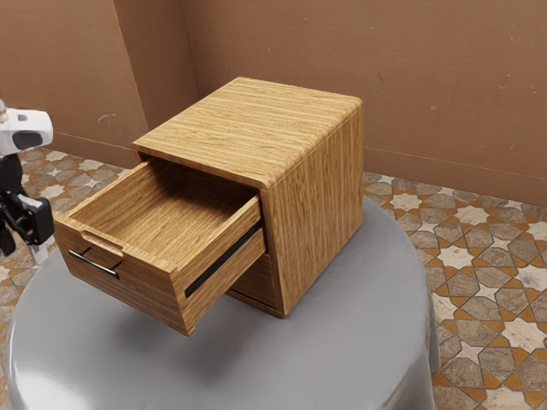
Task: Push the drawer handle with one arm to close the drawer
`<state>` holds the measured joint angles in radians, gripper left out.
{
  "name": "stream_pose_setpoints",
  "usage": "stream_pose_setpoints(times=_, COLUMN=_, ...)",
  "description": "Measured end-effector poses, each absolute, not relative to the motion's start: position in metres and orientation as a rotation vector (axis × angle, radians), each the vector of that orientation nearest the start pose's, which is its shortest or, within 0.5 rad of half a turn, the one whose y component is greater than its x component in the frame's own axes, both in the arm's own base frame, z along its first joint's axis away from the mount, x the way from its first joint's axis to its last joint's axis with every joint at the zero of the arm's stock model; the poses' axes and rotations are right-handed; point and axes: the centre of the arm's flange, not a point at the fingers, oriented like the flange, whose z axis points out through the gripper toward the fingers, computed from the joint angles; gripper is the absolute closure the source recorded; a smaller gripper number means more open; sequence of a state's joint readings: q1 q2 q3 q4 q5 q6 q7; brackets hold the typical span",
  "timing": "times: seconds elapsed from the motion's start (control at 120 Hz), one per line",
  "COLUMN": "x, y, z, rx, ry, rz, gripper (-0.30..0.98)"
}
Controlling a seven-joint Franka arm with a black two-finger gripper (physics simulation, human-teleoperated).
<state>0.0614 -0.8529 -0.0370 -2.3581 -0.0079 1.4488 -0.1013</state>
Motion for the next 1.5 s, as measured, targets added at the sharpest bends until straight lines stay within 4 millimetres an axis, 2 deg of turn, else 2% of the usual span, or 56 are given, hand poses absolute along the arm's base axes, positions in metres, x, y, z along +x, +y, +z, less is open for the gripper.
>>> stream_pose_setpoints(times=0.25, x=0.283, y=0.001, z=0.558, rx=-3.090, ry=-0.248, rz=0.154, gripper=0.53)
stream_pose_setpoints(times=0.475, x=0.287, y=-0.007, z=0.550, rx=-3.073, ry=-0.249, rz=0.113, gripper=0.63)
stream_pose_setpoints(times=0.575, x=0.270, y=-0.011, z=0.551, rx=-3.067, ry=-0.255, rz=0.060, gripper=0.65)
stream_pose_setpoints(times=0.642, x=0.268, y=-0.018, z=0.550, rx=-3.057, ry=-0.246, rz=0.045, gripper=0.66)
stream_pose_setpoints(times=0.783, x=0.288, y=-0.033, z=0.546, rx=-3.059, ry=-0.229, rz=0.035, gripper=0.67)
stream_pose_setpoints(times=0.892, x=0.303, y=-0.035, z=0.547, rx=-3.068, ry=-0.248, rz=0.009, gripper=0.67)
stream_pose_setpoints(times=1.058, x=0.321, y=-0.035, z=0.537, rx=-3.076, ry=-0.280, rz=0.000, gripper=0.68)
stream_pose_setpoints(times=1.167, x=0.330, y=-0.031, z=0.531, rx=-3.069, ry=-0.298, rz=-0.011, gripper=0.68)
stream_pose_setpoints(times=1.325, x=0.342, y=-0.007, z=0.521, rx=-3.054, ry=-0.357, rz=-0.002, gripper=0.68)
stream_pose_setpoints(times=1.408, x=0.350, y=-0.004, z=0.514, rx=-3.047, ry=-0.357, rz=-0.002, gripper=0.68)
stream_pose_setpoints(times=1.5, x=0.359, y=-0.004, z=0.517, rx=-3.044, ry=-0.352, rz=-0.030, gripper=0.68)
